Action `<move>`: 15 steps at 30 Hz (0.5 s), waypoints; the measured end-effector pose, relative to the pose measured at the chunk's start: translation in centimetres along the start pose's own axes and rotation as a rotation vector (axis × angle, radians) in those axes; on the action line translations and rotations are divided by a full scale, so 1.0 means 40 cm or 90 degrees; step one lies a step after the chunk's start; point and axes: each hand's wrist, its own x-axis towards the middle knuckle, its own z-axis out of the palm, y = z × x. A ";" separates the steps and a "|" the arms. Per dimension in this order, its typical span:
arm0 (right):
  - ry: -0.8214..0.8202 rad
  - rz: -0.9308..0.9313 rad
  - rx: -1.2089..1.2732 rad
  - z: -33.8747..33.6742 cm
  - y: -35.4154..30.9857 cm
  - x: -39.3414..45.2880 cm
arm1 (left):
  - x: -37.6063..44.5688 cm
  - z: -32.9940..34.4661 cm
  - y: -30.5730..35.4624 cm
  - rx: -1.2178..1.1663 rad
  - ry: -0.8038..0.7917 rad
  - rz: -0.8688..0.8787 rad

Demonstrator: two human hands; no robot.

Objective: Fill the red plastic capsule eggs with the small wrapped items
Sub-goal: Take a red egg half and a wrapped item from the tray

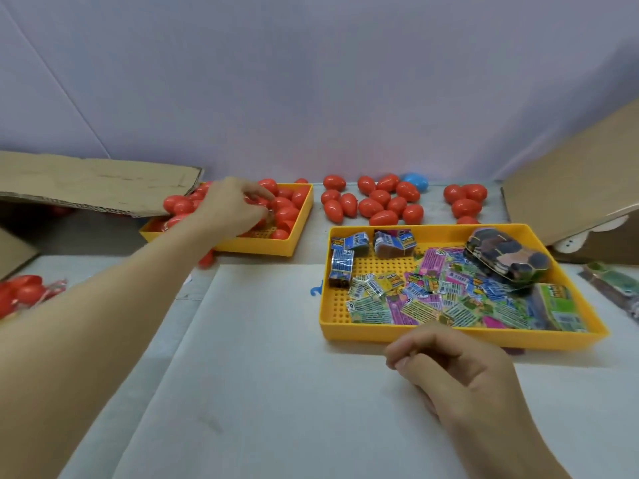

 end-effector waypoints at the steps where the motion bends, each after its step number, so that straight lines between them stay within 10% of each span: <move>1: 0.000 0.001 0.005 0.001 -0.001 0.000 | 0.010 0.012 0.004 0.067 -0.022 0.059; 10: -0.007 0.017 0.004 0.002 -0.006 -0.002 | 0.049 0.002 0.004 0.259 -0.126 0.239; 15: -0.006 0.022 0.010 -0.001 -0.007 -0.004 | 0.009 0.003 -0.002 0.209 0.108 0.279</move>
